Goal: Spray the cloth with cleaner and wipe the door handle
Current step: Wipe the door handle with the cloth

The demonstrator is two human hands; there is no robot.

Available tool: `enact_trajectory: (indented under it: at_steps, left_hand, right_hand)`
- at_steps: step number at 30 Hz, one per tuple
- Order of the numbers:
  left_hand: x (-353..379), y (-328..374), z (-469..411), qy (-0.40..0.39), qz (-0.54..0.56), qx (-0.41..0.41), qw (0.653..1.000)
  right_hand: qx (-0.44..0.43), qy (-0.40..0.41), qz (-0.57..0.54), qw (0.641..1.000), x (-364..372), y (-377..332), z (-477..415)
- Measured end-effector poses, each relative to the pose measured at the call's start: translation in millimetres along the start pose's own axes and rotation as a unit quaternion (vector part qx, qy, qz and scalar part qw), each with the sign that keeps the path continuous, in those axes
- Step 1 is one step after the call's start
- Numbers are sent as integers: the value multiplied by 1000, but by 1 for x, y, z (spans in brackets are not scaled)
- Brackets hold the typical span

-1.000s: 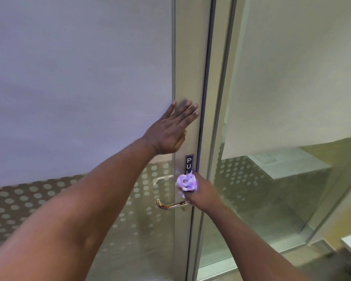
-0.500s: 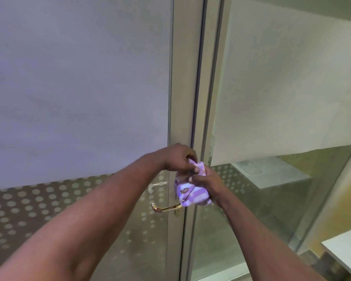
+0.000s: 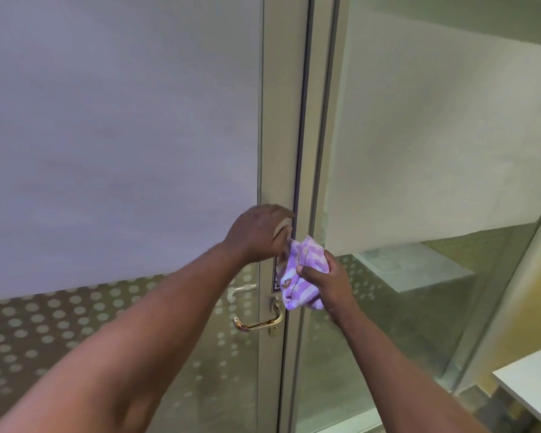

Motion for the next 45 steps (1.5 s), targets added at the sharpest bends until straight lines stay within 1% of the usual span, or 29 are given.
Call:
enact_trajectory:
  at_steps: [1, 2, 4, 7, 10, 13, 17, 20, 25, 31, 33, 35, 37, 39, 42, 45]
  left_hand:
    - [-4, -1, 1, 40, -70, 42, 996]
    - [-4, -3, 2, 51, -125, 69, 988]
    - [0, -11, -1, 26, -192, 84, 977]
    - [10, -26, -3, 4, -230, 72, 970]
    - [18, -38, -7, 10, -244, 67, 967]
    - [26, -51, -15, 16, -258, 62, 964]
    - [34, -60, -19, 24, -283, 79, 955]
    - [37, -63, -20, 42, -301, 90, 948]
    - [39, -66, -21, 50, -306, 101, 945]
    - [41, -67, -22, 57, -315, 104, 942]
    - [40, -66, -22, 60, -312, 105, 943]
    - [40, -64, -21, 66, -312, 105, 942]
    - [39, -63, -22, 66, -317, 103, 940]
    - [38, -62, -22, 64, -319, 102, 940]
    - [37, -62, -22, 64, -321, 102, 939]
    - [37, -61, -22, 66, -322, 103, 939]
  right_hand:
    - [-15, 13, 35, 999, 0, 0, 0]
    - [-30, 31, 79, 996, -1, 0, 0]
    - [-52, 73, 167, 982, -1, 3, -1]
    - [-92, 109, 280, 949, 4, 10, -5]
    - [-141, 125, 373, 908, 12, 18, -10]
    - [-164, 150, 430, 875, 16, 27, -17]
    - [-199, 163, 444, 858, 23, 35, -25]
    - [-213, 141, 462, 849, 32, 41, -33]
    - [-216, 110, 475, 846, 40, 55, -47]
    - [-188, 69, 465, 862, 32, 94, -40]
    - [-157, 49, 461, 872, 30, 109, -37]
    - [-129, 26, 470, 873, 28, 122, -34]
    - [-119, 11, 477, 871, 26, 129, -31]
    - [-132, 22, 462, 877, 25, 125, -29]
    - [-182, 80, 414, 888, 34, 99, -34]
    - [-244, 116, 397, 877, 53, 71, -46]
Point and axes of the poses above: each hand's wrist, its own z-axis away from the middle knuckle, its own x-axis out of the palm, y = z × x, the point moved 5 cm from there along -z, towards the middle knuckle, and after that the axes turned 4 degrees about z, right-handed, at the moved point
